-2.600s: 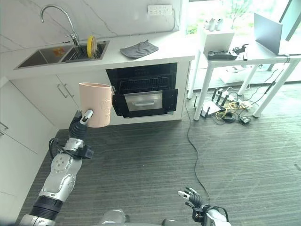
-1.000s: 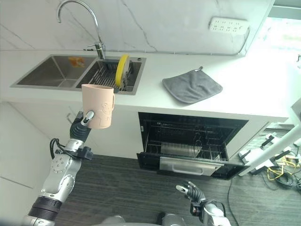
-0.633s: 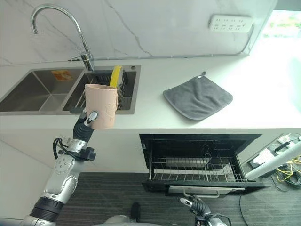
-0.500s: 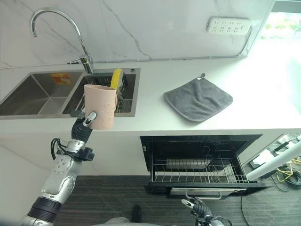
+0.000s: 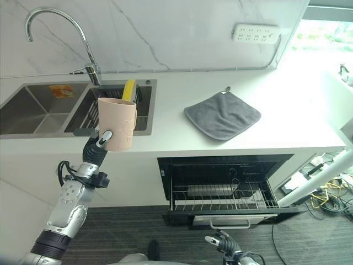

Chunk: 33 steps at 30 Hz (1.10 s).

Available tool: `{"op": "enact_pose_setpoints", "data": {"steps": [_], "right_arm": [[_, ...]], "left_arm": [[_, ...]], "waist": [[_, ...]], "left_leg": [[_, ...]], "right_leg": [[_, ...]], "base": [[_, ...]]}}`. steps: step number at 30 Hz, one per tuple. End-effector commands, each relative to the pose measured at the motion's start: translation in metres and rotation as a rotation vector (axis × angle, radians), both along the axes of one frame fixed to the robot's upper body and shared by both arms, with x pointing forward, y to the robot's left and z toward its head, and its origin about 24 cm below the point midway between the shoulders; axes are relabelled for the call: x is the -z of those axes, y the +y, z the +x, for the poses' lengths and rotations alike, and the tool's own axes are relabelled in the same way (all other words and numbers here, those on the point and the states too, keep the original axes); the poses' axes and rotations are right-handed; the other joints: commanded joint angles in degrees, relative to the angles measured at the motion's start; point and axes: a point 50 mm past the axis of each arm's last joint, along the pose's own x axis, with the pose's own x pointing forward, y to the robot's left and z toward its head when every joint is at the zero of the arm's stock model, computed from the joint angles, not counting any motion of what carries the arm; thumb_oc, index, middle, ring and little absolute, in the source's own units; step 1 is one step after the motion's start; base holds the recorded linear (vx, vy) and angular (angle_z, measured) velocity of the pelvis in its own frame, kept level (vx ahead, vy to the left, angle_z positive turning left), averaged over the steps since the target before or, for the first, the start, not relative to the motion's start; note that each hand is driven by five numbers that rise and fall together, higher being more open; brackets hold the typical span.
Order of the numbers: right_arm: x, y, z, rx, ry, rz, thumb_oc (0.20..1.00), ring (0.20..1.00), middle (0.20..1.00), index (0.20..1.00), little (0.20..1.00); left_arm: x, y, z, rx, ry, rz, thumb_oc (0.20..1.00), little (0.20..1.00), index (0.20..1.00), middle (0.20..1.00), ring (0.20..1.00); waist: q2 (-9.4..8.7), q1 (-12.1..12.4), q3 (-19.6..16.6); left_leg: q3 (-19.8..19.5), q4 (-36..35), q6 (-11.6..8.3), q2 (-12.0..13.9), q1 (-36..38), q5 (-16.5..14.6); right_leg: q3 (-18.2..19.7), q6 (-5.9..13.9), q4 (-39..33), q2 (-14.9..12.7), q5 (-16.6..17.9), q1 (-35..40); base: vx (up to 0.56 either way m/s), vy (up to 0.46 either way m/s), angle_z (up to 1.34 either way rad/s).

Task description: Place the dishes in the dishwasher.

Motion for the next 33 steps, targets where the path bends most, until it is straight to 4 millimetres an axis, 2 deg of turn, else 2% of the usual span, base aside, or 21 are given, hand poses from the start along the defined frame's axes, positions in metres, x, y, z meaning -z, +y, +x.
{"op": "enact_pose_setpoints", "data": {"steps": [1,2,3,5,6,7,8,9,10,13,15,18,21,22,24,25,29,31,33], "right_arm": [[-0.015,0.011,0.034,-0.111,-0.120,0.020,1.000,1.000,1.000,1.000,1.000],[-0.018,0.013,0.040,-0.162,-0.119,0.009,1.000,1.000,1.000,1.000,1.000],[-0.021,0.013,0.042,-0.171,-0.121,0.011,1.000,1.000,1.000,1.000,1.000],[-0.024,0.013,0.045,-0.171,-0.118,0.012,1.000,1.000,1.000,1.000,1.000],[-0.025,0.012,0.043,-0.165,-0.108,0.015,1.000,1.000,1.000,1.000,1.000],[-0.025,0.012,0.042,-0.160,-0.107,0.021,1.000,1.000,1.000,1.000,1.000],[-0.024,0.012,0.038,-0.149,-0.121,0.018,1.000,1.000,1.000,1.000,1.000],[-0.025,0.013,0.038,-0.143,-0.139,0.011,1.000,1.000,1.000,1.000,1.000],[-0.028,0.014,0.042,-0.119,-0.177,0.018,1.000,1.000,1.000,1.000,1.000],[-0.028,0.016,0.043,-0.120,-0.183,0.025,1.000,1.000,1.000,1.000,1.000],[-0.031,0.020,0.045,-0.132,-0.199,0.038,1.000,1.000,1.000,1.000,1.000],[-0.035,0.023,0.046,-0.155,-0.221,0.081,1.000,1.000,1.000,1.000,1.000],[-0.052,0.030,0.051,-0.209,-0.284,0.173,1.000,1.000,1.000,1.000,1.000],[-0.065,0.033,0.053,-0.238,-0.344,0.233,1.000,1.000,1.000,1.000,1.000],[-0.069,0.033,0.054,-0.245,-0.359,0.251,1.000,1.000,1.000,1.000,1.000],[-0.095,0.033,0.057,-0.303,-0.448,0.321,1.000,1.000,1.000,1.000,1.000],[-0.121,0.036,0.060,-0.362,-0.510,0.417,1.000,1.000,1.000,1.000,1.000],[-0.141,0.043,0.061,-0.412,-0.535,0.552,1.000,1.000,1.000,1.000,1.000],[-0.151,0.047,0.062,-0.459,-0.540,0.617,1.000,1.000,1.000,1.000,1.000]], "left_arm": [[-0.044,0.003,0.008,-0.029,-0.232,0.025,0.200,0.200,0.200,0.200,0.200],[-0.044,0.006,0.009,-0.056,-0.228,0.004,0.200,0.200,0.200,0.200,0.200],[-0.043,0.007,0.009,-0.065,-0.226,-0.008,0.200,0.200,0.200,0.200,0.200],[-0.041,0.007,0.008,-0.062,-0.219,-0.019,0.200,0.200,0.200,0.200,0.200],[-0.038,0.004,0.006,-0.052,-0.211,-0.021,0.200,0.200,0.200,0.200,0.200],[-0.037,0.004,0.005,-0.049,-0.210,-0.016,0.200,0.200,0.200,0.200,0.200],[-0.035,0.000,0.006,-0.038,-0.207,-0.017,0.200,0.200,0.200,0.200,0.200],[-0.035,-0.002,0.008,-0.034,-0.208,-0.020,0.200,0.200,0.200,0.200,0.200],[-0.033,-0.004,0.009,-0.009,-0.199,-0.019,0.200,0.200,0.200,0.200,0.200],[-0.032,-0.005,0.008,-0.009,-0.196,-0.015,0.200,0.200,0.200,0.200,0.200],[-0.032,-0.003,0.006,-0.021,-0.189,-0.019,0.200,0.200,0.200,0.200,0.200],[-0.030,0.000,0.003,-0.022,-0.178,-0.007,0.200,0.200,0.200,0.200,0.200],[-0.027,0.004,-0.001,-0.028,-0.171,0.000,0.200,0.200,0.200,0.200,0.200],[-0.025,0.008,-0.001,-0.035,-0.168,0.002,0.200,0.200,0.200,0.200,0.200],[-0.025,0.009,-0.001,-0.037,-0.167,0.003,0.200,0.200,0.200,0.200,0.200],[-0.020,0.013,-0.002,-0.043,-0.150,0.005,0.200,0.200,0.200,0.200,0.200],[-0.013,0.015,0.000,-0.063,-0.127,0.005,0.200,0.200,0.200,0.200,0.200],[-0.003,0.019,0.002,-0.094,-0.098,0.004,0.200,0.200,0.200,0.200,0.200],[0.002,0.021,0.003,-0.107,-0.087,0.008,0.200,0.200,0.200,0.200,0.200]], "waist": [[-0.88,1.27,1.35],[-1.23,0.98,1.56],[-1.41,0.74,1.63],[-1.53,0.37,1.69],[-1.23,0.07,1.83],[-1.03,-0.05,1.91],[-0.34,-0.88,1.74],[0.01,-1.14,1.45],[0.76,-1.64,0.59],[0.80,-1.64,0.26],[0.78,-1.16,-0.49],[0.65,-1.19,-0.67],[0.21,-1.80,-0.65],[-0.07,-2.45,-0.54],[-0.15,-2.65,-0.52],[-0.64,-3.69,-0.60],[-1.22,-4.78,-0.86],[-1.65,-5.71,-1.24],[-1.87,-6.12,-1.60]], "left_leg": [[-1.24,8.46,-1.15,4.35,3.21,-9.34],[-0.71,9.62,-3.01,6.82,2.82,-8.70],[-0.83,9.79,-3.69,8.08,2.96,-8.32],[-1.02,10.25,-4.34,9.06,2.52,-7.69],[-0.37,10.60,-4.90,9.87,1.29,-5.66],[-0.02,10.49,-4.90,9.64,0.77,-5.17],[3.69,8.01,-5.07,10.36,1.60,-4.18],[4.50,5.98,-5.65,11.09,2.19,-2.75],[5.07,0.43,-5.97,10.40,5.41,-1.44],[4.58,-0.50,-5.86,9.60,6.64,-1.78],[3.60,-2.03,-5.39,7.94,8.47,-2.69],[3.18,-2.21,-5.06,7.32,8.97,-3.31],[3.32,-2.38,-4.60,6.85,9.12,-3.55],[3.51,-2.37,-4.34,6.71,9.21,-3.68],[3.67,-2.39,-4.28,6.69,9.26,-3.69],[4.32,-2.30,-4.05,6.54,9.42,-3.90],[4.67,-1.94,-3.80,6.39,9.54,-4.32],[5.46,-1.12,-3.69,6.50,9.61,-4.74],[5.87,-0.48,-3.67,6.56,9.66,-5.09]], "right_leg": [[-2.57,3.92,-5.52,-1.50,10.47,-0.66],[-3.01,4.07,-6.59,-0.91,10.58,-0.48],[-3.28,3.43,-6.97,0.03,10.19,-0.37],[-3.33,2.78,-7.26,0.78,9.97,-0.10],[-4.11,1.82,-7.61,1.80,9.57,0.99],[-4.45,1.47,-7.91,2.22,9.48,1.48],[-7.09,1.11,-8.60,2.58,9.26,2.67],[-8.12,1.08,-8.91,2.62,9.36,2.93],[-9.35,1.53,-9.91,2.19,9.91,3.33],[-9.32,1.87,-11.05,1.73,10.74,3.79],[-8.90,2.82,-13.29,0.64,12.44,4.48],[-8.36,3.25,-13.48,0.40,12.61,4.73],[-7.89,3.65,-13.62,0.13,12.84,4.69],[-7.52,3.80,-13.44,0.05,12.87,4.48],[-7.44,3.83,-13.47,0.03,12.88,4.48],[-6.94,4.02,-13.51,-0.03,12.83,4.39],[-6.07,4.14,-13.32,-0.05,12.69,4.05],[-5.30,4.09,-13.13,0.01,12.52,3.84],[-4.86,4.00,-13.02,0.05,12.39,3.77]], "base": [[-0.04,-0.475,-0.12],[-0.01,-0.553,-0.12],[0.03,-0.460,0.00],[0.03,-0.211,0.15],[0.05,-0.169,0.22],[0.06,-0.184,0.24],[0.03,-0.117,0.71],[0.02,-0.012,0.67],[0.00,0.049,0.58],[0.03,0.063,-0.06],[0.07,0.067,-0.04],[0.04,0.035,-0.05],[0.01,0.026,-0.01],[-0.01,0.024,-0.03],[0.00,0.000,0.00],[-0.02,0.000,-0.03],[-0.03,-0.012,-0.09],[-0.05,-0.042,-0.30],[-0.04,-0.035,-0.21]]}}
